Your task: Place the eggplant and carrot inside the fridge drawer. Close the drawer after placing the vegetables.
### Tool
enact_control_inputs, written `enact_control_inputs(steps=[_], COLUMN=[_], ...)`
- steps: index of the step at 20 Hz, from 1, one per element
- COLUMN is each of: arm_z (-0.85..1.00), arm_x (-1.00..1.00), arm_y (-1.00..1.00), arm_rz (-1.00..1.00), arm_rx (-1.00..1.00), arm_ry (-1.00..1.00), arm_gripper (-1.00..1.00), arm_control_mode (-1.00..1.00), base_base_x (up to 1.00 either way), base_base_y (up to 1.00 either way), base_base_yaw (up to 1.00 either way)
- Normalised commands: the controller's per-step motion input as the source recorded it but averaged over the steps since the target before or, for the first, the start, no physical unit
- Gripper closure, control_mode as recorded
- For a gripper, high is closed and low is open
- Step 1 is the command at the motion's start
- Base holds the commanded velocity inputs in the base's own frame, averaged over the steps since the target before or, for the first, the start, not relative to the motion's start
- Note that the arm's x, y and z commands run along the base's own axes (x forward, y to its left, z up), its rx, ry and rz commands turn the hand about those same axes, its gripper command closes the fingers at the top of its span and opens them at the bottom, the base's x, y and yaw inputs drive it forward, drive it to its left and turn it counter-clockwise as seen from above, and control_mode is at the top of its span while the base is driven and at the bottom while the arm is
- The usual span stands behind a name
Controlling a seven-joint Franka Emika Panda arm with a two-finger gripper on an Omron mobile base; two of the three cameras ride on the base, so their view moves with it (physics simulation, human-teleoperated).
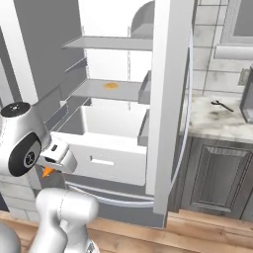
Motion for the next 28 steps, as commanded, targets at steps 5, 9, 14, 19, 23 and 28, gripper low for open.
enact_control_inputs(steps=[5, 9, 14, 19, 23, 28], arm_z=[0.0, 0.0, 0.0, 0.0, 0.0, 0.0], arm_x=[0.0, 0.0, 0.0, 0.0, 0.0, 0.0], arm_y=[0.0, 0.0, 0.0, 0.0, 0.0, 0.0], arm_rz=[0.0, 0.0, 0.0, 0.0, 0.0, 0.0], arm_rx=[0.0, 0.0, 0.0, 0.0, 0.0, 0.0], arm_ry=[0.0, 0.0, 0.0, 0.0, 0.0, 0.0], arm_gripper=[1.0, 1.0, 1.0, 1.0, 1.0, 1.0], arm_control_mode=[1.0, 1.0, 1.0, 1.0, 1.0, 1.0], base_base_x=[0.39, 0.41, 0.35, 0.33, 0.29, 0.29], base_base_y=[0.13, 0.1, 0.05, 0.03, 0.02, 0.01], base_base_yaw=[0.0, 0.0, 0.0, 0.0, 0.0, 0.0])
